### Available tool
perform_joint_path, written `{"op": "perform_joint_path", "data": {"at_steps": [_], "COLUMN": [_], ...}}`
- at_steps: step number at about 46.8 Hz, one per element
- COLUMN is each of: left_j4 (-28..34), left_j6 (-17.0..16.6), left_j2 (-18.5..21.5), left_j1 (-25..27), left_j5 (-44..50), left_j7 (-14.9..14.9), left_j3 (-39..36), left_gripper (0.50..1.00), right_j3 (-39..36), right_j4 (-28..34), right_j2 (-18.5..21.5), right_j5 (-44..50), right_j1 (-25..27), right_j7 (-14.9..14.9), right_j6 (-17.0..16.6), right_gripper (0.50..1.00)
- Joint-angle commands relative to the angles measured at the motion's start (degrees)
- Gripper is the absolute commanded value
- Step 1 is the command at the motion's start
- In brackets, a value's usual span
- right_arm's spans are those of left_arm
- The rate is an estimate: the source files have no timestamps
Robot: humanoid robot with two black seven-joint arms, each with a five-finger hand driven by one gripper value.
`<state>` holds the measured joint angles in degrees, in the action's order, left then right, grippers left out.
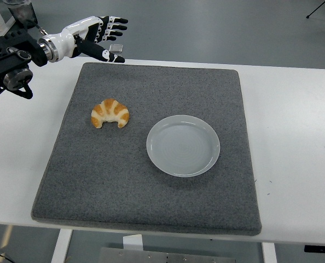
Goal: Place the bread on the plate
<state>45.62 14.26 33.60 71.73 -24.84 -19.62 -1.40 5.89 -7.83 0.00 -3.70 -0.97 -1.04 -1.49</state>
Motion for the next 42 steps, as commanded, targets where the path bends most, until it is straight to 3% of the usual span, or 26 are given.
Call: {"op": "perform_joint_path", "data": {"at_steps": [1,14,19,35,42], "left_j4": [3.8,4.6,6.0,8.3,10.4], "left_j6": [0.1,1.5,3.0,15.1,15.7], "left_j2": [3.1,5.1,5.5,10.2,11.1], "left_j1": [3.8,6.8,7.3,8.6,8.1], "left_j5": [-3.9,-25.8,-25.7,-23.7,-23.9], "left_j7": [-0.1,-0.2,-0.1,2.6,2.5], "left_j3": [-5.4,-7.1,-6.9,-5.3,-5.5], "left_gripper": [0.994,0.994,0.994,0.994,0.994], "right_j3": [0.0,0.0,0.0,0.0,0.0], "right_j4": [0.0,0.0,0.0,0.0,0.0], "right_j2": [0.0,0.0,0.0,0.0,0.0], "right_j5": [0.0,0.0,0.0,0.0,0.0], "right_j1": [0.0,0.0,0.0,0.0,0.0], "right_j7": [0.0,0.0,0.0,0.0,0.0], "right_j6": [0.0,0.0,0.0,0.0,0.0], "right_gripper": [0.954,0.952,0.952,0.952,0.952]}}
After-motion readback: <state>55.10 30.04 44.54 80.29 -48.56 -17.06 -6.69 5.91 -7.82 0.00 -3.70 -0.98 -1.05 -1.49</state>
